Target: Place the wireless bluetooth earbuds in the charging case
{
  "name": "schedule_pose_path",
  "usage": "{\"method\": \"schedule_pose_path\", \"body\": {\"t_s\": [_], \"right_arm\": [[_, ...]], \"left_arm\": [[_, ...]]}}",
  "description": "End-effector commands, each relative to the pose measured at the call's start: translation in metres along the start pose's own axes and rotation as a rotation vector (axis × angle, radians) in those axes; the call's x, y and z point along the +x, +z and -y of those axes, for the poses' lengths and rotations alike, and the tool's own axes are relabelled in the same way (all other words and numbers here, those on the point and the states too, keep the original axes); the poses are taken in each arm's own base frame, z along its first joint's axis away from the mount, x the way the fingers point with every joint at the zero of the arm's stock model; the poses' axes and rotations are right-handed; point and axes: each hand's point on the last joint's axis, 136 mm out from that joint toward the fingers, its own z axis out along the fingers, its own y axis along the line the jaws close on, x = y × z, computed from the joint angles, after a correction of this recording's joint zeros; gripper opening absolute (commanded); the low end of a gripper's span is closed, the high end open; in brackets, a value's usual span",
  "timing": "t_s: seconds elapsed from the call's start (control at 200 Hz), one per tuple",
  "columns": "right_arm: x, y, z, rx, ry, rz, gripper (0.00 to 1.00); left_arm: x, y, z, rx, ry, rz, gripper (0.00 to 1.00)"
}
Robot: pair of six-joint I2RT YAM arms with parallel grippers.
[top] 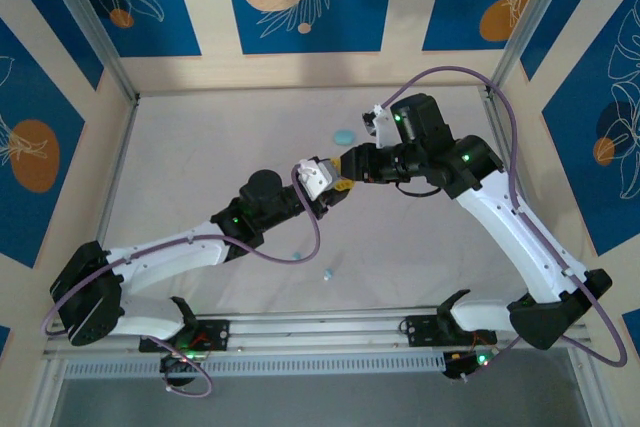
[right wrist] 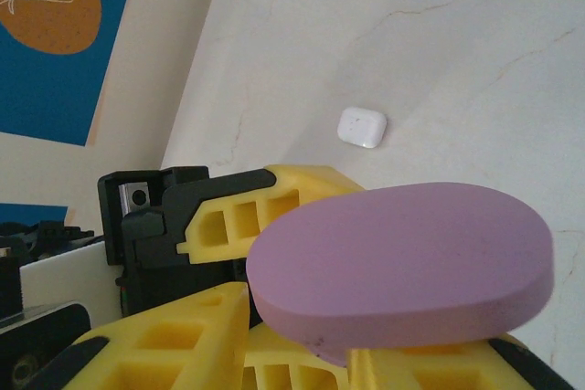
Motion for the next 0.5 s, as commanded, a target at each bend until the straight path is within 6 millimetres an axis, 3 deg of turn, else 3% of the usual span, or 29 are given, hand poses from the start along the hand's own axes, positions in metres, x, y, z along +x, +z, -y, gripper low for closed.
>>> {"method": "schedule_pose_path", "body": {"t_s": [0.0, 0.495], "right_arm": [[0.0026, -0.0051, -0.0083, -0.032, 0.003, -0.011, 0.33], [0.0018, -0.0149, -0.0112, -0.043, 0.006, -0.003, 0.34]], "left_arm": [[-0.0372, 0.0012, 0.0013, 0.012, -0.008, 0.115, 0.21], [-0.0450, -0.0017, -0.0033, -0.005, -0.059, 0.168, 0.20]]}}
